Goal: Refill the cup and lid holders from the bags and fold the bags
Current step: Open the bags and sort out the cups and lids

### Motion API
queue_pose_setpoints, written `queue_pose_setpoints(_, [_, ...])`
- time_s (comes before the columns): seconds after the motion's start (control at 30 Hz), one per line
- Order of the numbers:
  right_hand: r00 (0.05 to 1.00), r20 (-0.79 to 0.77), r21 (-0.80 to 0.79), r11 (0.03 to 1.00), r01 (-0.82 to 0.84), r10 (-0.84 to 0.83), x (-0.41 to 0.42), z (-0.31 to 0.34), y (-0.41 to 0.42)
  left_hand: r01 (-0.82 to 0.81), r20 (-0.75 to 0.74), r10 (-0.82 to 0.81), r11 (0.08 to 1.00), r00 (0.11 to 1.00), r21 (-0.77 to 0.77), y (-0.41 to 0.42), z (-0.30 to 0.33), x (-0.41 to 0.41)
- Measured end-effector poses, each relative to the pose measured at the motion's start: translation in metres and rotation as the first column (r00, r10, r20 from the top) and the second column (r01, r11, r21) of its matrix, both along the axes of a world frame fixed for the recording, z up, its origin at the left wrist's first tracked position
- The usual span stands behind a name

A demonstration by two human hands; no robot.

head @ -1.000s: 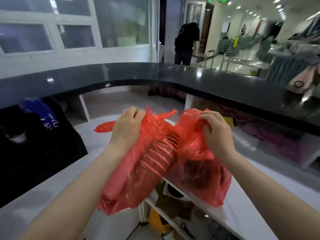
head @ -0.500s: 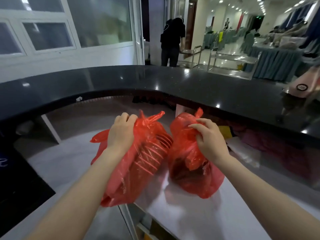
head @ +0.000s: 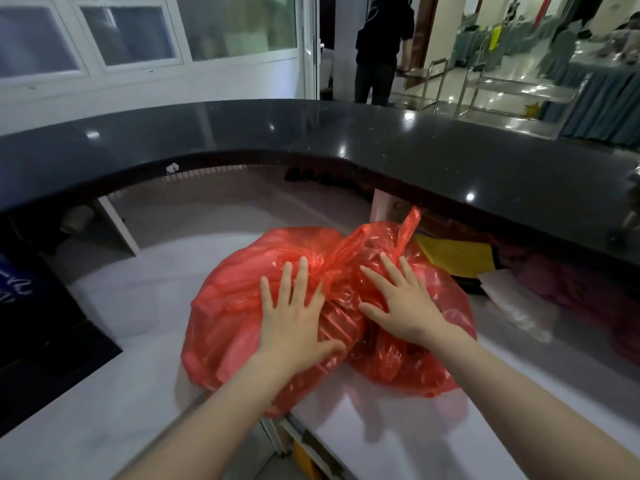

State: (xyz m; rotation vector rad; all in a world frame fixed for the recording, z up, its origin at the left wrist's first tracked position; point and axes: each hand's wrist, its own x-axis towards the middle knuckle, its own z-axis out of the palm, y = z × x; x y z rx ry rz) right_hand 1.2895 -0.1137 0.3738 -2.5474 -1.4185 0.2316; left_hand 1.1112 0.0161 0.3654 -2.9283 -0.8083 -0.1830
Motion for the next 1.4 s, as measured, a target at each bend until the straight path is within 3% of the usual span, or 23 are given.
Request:
queue_pose_setpoints(0.3, [0.981, -0.191, 0.071, 0.996, 0.045, -0.03, 0.002, -0.001, -0.004, -0.071, -0.074, 0.074, 0.997, 0.994, 0.039, 0.041, -0.004, 0.034])
queue_pose_setpoints(0.4, [0.968, -0.251, 0.203, 0.977, 0.064, -0.011, -0.002, 0.003, -0.011, -0.063, -0.104, 0.067, 0.997, 0.992, 0.046, 0.071, 0.001, 0.038])
queue_pose_setpoints(0.5, [0.961, -0.273, 0.36, 0.922, 0.142, -0.041, -0.004, 0.008, -0.017, -0.115, -0.095, 0.112, 0.993, 0.989, -0.025, 0.08, 0.005, 0.039])
queue_pose_setpoints(0.6, [0.966, -0.227, 0.439, 0.873, 0.214, -0.123, 0.001, 0.008, -0.026, -0.217, 0.02, 0.226, 0.955, 0.974, -0.199, 0.055, 0.003, 0.04])
queue_pose_setpoints(0.67, [0.95, -0.251, 0.458, 0.842, 0.284, -0.184, 0.005, 0.008, -0.032, -0.145, 0.208, 0.225, 0.929, 0.952, -0.34, 0.03, 0.0, 0.04])
queue_pose_setpoints(0.73, [0.929, -0.295, 0.454, 0.823, 0.341, -0.223, 0.007, 0.008, -0.037, 0.058, 0.427, 0.128, 0.916, 0.895, -0.397, 0.007, 0.005, 0.045])
queue_pose_setpoints(0.8, [0.927, -0.297, 0.438, 0.829, 0.347, -0.231, 0.007, 0.007, -0.04, 0.274, 0.551, -0.003, 0.87, 0.834, -0.409, -0.011, 0.019, 0.054])
queue_pose_setpoints(0.87, [0.945, -0.251, 0.437, 0.847, 0.303, -0.209, 0.006, 0.006, -0.041, 0.399, 0.544, -0.131, 0.82, 0.829, -0.41, -0.023, 0.031, 0.066])
queue_pose_setpoints(0.97, [0.968, -0.181, 0.432, 0.87, 0.238, -0.175, 0.003, 0.006, -0.042, 0.385, 0.335, -0.282, 0.874, 0.899, -0.297, -0.03, 0.031, 0.078])
queue_pose_setpoints(1.03, [0.974, -0.148, 0.424, 0.879, 0.219, -0.172, 0.004, 0.007, -0.044, 0.3, 0.294, -0.223, 0.921, 0.929, -0.249, -0.028, 0.023, 0.076])
queue_pose_setpoints(1.17, [0.97, -0.05, 0.423, 0.875, 0.235, -0.236, 0.016, 0.009, -0.058, 0.117, 0.44, 0.087, 0.902, 0.894, -0.415, -0.016, 0.009, 0.06])
queue_pose_setpoints(1.4, [0.847, -0.167, 0.509, 0.692, 0.512, -0.504, 0.016, 0.02, -0.068, -0.056, 0.465, 0.359, 0.835, 0.809, -0.548, 0.005, 0.015, 0.052])
